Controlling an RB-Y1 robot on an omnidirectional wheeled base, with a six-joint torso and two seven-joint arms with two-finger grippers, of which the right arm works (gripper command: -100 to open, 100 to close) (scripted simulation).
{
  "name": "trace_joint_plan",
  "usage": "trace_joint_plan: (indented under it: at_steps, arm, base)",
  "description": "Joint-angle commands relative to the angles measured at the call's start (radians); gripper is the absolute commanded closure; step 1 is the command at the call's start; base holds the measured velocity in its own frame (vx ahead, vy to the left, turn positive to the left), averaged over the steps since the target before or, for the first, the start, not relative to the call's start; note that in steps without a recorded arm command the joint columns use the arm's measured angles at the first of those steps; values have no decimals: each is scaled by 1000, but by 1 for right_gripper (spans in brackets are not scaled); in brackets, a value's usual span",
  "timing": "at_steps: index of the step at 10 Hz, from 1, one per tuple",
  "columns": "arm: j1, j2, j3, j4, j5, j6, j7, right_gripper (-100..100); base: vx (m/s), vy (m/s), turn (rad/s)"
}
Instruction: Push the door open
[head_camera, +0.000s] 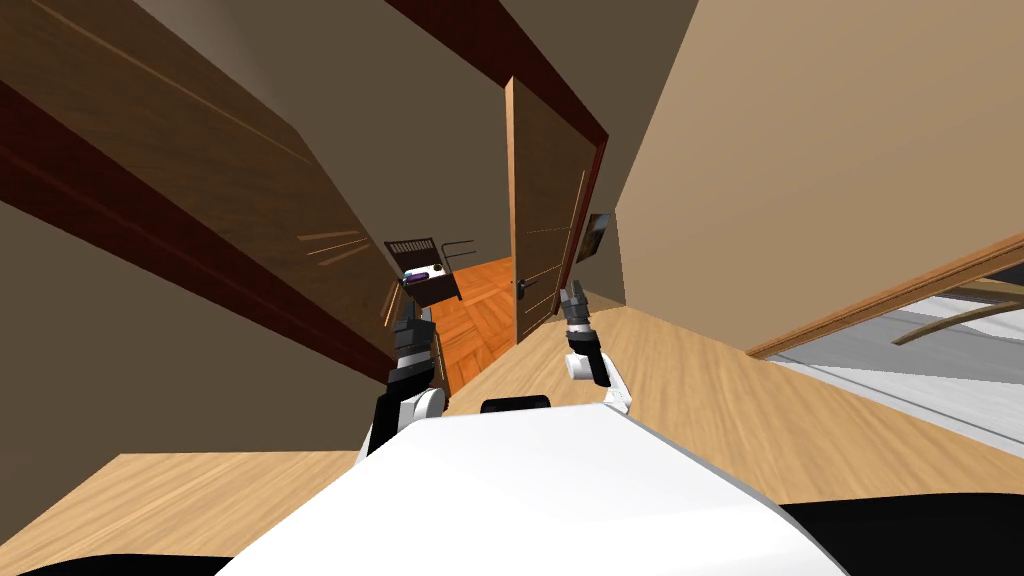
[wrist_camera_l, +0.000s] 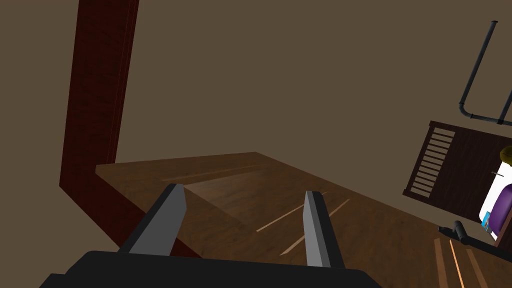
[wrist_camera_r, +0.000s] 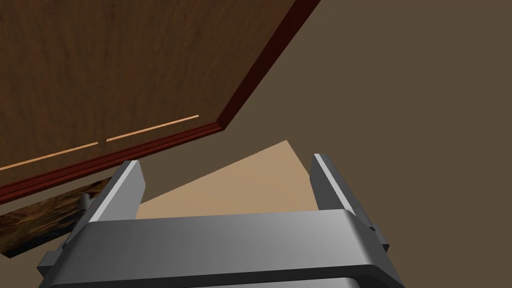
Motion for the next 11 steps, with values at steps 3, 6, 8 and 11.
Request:
trace_joint_plan:
  at_steps: [3, 6, 8, 11]
  arm:
    - [-55, -18, 16, 88, 12, -9, -35, -100]
    - [-84, -25, 24, 162, 18, -13, -52, -100]
    - [-114, -33, 32, 217, 24, -17, -69, -100]
    - [-178, -48, 48, 310, 37, -26, -105, -100]
  base:
    - [33, -47, 27]
    - [33, -52, 35]
    - [36, -48, 28]
    - [38, -52, 38]
